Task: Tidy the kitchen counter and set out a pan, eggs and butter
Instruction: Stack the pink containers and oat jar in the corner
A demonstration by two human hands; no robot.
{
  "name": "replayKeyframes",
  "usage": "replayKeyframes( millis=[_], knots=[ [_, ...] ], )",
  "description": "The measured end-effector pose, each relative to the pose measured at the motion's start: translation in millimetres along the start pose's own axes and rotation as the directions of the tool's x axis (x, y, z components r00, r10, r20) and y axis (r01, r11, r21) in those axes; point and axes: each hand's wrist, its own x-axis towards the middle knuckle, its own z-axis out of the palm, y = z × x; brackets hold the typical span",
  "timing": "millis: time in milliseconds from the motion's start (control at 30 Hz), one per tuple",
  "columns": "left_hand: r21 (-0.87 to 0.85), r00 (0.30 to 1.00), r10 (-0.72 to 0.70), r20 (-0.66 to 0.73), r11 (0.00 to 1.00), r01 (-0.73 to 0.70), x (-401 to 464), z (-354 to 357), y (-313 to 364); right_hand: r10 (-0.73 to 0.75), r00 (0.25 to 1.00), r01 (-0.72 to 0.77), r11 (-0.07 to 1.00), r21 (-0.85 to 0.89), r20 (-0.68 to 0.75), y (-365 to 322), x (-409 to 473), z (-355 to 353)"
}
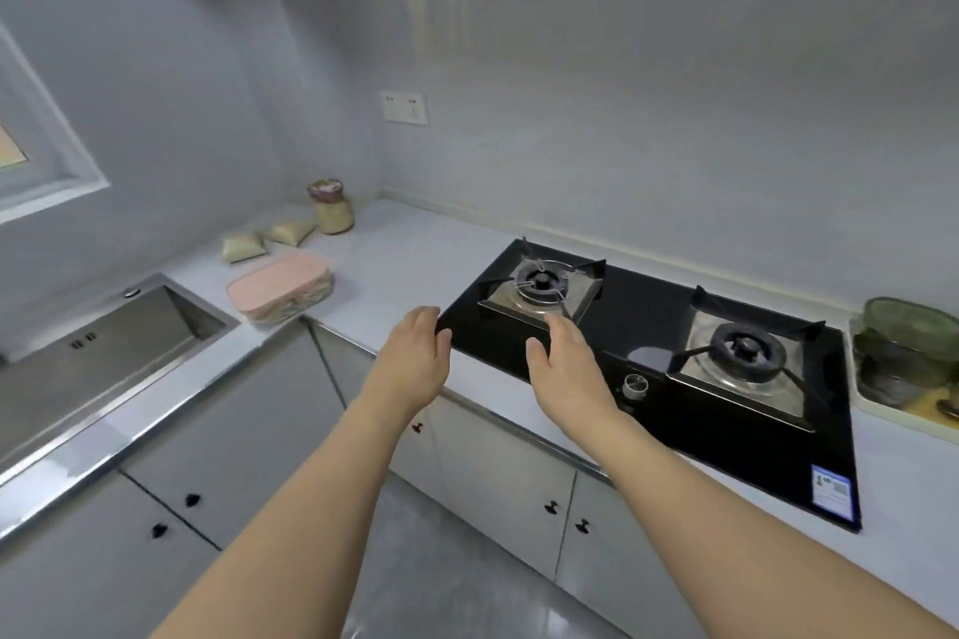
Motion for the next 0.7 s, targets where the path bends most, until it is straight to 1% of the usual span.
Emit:
replayKeyframes(
  millis=[100, 267, 333, 500, 700],
  knots=[
    [-0.047, 0.996, -0.088, -0.024, 0.995, 0.087, -3, -32, -61, -0.019, 0.998, 0.019, 1.0, 0.01, 0.056, -40, 10, 55],
    [-0.099, 0.98, -0.197, -0.025, 0.976, 0.194, -13, -67, -136, -0.022, 0.992, 0.013, 0.997, 0.07, 0.127, -90, 20, 120],
    [-0.118, 0.974, -0.223, -0.036, 0.969, 0.218, -15, -76, -156, -0.02, 0.987, 0.007, 0.997, 0.082, 0.16, -102, 24, 139],
    [-0.202, 0.947, -0.317, -0.055, 0.932, 0.3, -12, -87, -198, -0.024, 0.973, 0.016, 0.999, 0.037, 0.229, -124, 41, 179],
    [-0.241, 0.918, -0.396, -0.036, 0.895, 0.376, 7, -89, -248, -0.035, 0.957, 0.035, 0.999, 0.007, 0.286, -149, 79, 227]
  ],
)
